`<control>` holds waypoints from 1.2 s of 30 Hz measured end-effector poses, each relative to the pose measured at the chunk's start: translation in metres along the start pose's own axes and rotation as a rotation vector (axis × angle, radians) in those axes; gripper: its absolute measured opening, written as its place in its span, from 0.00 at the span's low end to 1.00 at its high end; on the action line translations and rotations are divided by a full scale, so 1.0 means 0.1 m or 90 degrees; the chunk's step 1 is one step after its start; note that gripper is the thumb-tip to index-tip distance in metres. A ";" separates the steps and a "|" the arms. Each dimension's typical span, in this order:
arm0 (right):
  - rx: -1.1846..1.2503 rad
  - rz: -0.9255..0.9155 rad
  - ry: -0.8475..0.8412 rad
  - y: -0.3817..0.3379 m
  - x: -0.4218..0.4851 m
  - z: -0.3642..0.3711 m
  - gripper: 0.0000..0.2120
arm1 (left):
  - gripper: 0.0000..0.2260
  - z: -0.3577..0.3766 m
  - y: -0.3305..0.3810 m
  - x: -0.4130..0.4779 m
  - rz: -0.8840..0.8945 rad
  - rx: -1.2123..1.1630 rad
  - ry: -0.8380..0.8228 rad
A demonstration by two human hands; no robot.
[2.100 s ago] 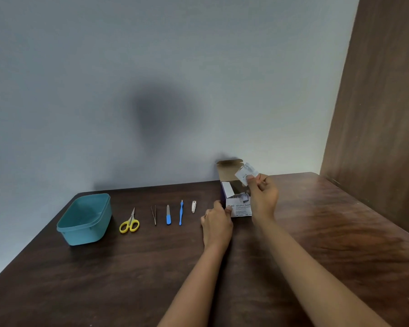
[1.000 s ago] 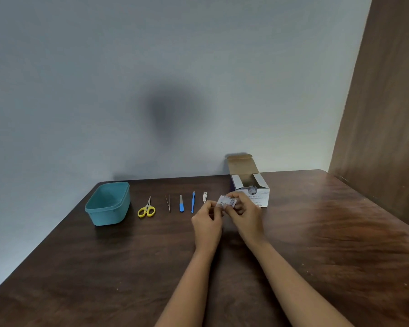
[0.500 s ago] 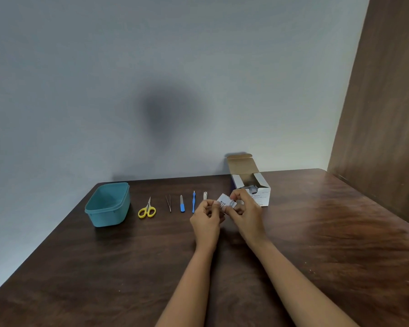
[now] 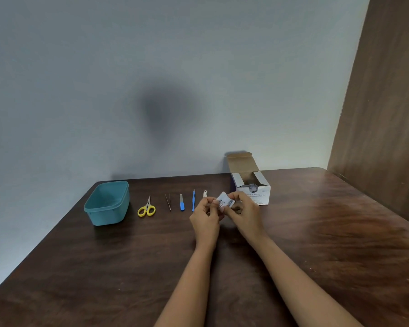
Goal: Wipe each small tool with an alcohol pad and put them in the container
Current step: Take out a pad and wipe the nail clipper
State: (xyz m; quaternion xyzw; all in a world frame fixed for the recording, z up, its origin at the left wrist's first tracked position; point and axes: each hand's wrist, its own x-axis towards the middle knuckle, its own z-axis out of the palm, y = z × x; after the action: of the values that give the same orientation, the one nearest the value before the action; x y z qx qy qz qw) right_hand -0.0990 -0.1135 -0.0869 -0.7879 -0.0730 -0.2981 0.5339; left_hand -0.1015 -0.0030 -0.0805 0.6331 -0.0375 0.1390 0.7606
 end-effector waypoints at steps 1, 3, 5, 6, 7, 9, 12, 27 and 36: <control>0.009 0.009 -0.002 -0.01 -0.01 0.00 0.12 | 0.10 0.00 0.00 0.00 0.003 0.004 0.001; 0.034 0.024 -0.004 -0.04 -0.02 0.00 0.11 | 0.10 -0.01 0.00 0.01 0.011 0.020 0.001; 0.055 0.036 -0.015 -0.07 -0.03 -0.02 0.10 | 0.10 -0.01 -0.01 0.01 0.019 0.039 0.002; 0.056 0.040 -0.024 -0.08 -0.03 -0.03 0.09 | 0.10 -0.01 -0.01 0.01 0.022 0.048 0.004; 0.054 0.041 -0.038 -0.10 -0.04 -0.04 0.09 | 0.11 -0.01 -0.02 0.01 0.022 0.057 0.004; 0.056 0.051 -0.066 -0.10 -0.05 -0.05 0.09 | 0.11 -0.01 -0.03 0.01 0.022 0.073 0.003; 0.086 0.078 -0.093 -0.06 -0.04 -0.06 0.06 | 0.09 -0.01 -0.04 0.02 0.038 0.125 0.007; 0.249 0.190 -0.106 -0.05 0.02 -0.12 0.06 | 0.03 0.01 -0.02 0.00 0.060 0.173 -0.001; 0.302 0.217 -0.126 -0.08 0.02 -0.17 0.06 | 0.04 0.02 -0.02 -0.01 0.076 0.206 0.025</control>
State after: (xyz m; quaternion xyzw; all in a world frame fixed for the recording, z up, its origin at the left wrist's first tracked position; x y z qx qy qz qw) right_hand -0.1079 -0.1257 -0.0747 -0.6672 -0.0587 -0.1006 0.7357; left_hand -0.1020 -0.0059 -0.0822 0.7411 -0.0375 0.2006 0.6397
